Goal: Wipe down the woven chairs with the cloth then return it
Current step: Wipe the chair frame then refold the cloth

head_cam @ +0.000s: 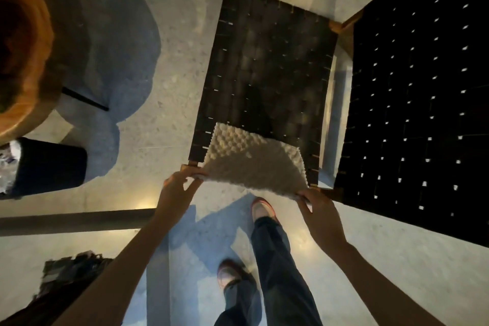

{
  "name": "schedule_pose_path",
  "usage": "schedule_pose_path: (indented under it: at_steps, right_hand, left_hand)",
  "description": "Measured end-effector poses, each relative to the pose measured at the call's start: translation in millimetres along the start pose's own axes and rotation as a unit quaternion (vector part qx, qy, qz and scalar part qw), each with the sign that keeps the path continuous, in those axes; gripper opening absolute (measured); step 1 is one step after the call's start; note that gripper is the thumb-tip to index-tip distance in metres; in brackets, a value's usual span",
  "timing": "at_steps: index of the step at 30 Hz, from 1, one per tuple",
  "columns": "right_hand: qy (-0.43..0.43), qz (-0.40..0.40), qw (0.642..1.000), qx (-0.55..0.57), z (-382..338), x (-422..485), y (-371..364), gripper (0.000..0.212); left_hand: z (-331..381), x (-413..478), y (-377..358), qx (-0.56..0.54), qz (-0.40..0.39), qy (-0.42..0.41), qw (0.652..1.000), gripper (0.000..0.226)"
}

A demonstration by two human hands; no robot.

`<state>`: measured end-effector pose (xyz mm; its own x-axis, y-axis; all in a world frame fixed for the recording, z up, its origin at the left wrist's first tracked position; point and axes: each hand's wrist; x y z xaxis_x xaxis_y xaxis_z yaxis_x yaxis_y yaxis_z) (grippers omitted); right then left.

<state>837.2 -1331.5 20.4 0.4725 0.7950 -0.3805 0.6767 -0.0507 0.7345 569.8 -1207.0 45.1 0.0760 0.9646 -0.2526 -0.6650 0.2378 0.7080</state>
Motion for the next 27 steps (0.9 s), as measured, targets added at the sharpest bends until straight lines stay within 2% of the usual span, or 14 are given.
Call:
schedule_pose_path:
  at_steps: [4, 10, 14, 18, 21, 27]
  right_hand:
    - [-0.013, -0.056, 0.997, -0.046, 21, -4, -31, 0.029]
    - [-0.019, -0.087, 0.996, -0.002, 41, 14, -61, 0.022]
    - [0.004, -0.048, 0.999, -0.012, 52, 41, -79, 0.024]
    - [-0.023, -0.017, 0.999, 0.036, 58, 78, -91, 0.046]
    - [-0.039, 0.026, 0.999, 0.029, 63, 102, -101, 0.033]
    - [-0.093, 0.089, 0.990, 0.054, 63, 123, -129, 0.031]
  left_hand:
    - [-37, -14, -17, 0.028, -0.024, 0.035, 0.999, 0.014]
    - [-61, 2, -40, 0.068, -0.032, 0.040, 0.996, 0.020]
    - [-57, 37, -65, 0.063, -0.010, 0.022, 0.998, 0.017]
    - [-50, 78, -87, 0.053, 0.005, 0.001, 0.999, 0.018]
    - [-49, 103, -101, 0.059, 0.021, 0.002, 0.998, 0.022]
    - [-59, 119, -120, 0.076, 0.047, 0.026, 0.996, 0.024]
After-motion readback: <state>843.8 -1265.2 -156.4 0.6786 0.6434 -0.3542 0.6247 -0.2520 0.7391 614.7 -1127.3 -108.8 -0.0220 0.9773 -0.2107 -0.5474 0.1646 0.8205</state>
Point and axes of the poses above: each hand's wrist, its own x-axis towards the middle knuckle, its own y-axis out of the back of the hand, z = x × y, and after that the axes turned 10 degrees about z, right-handed
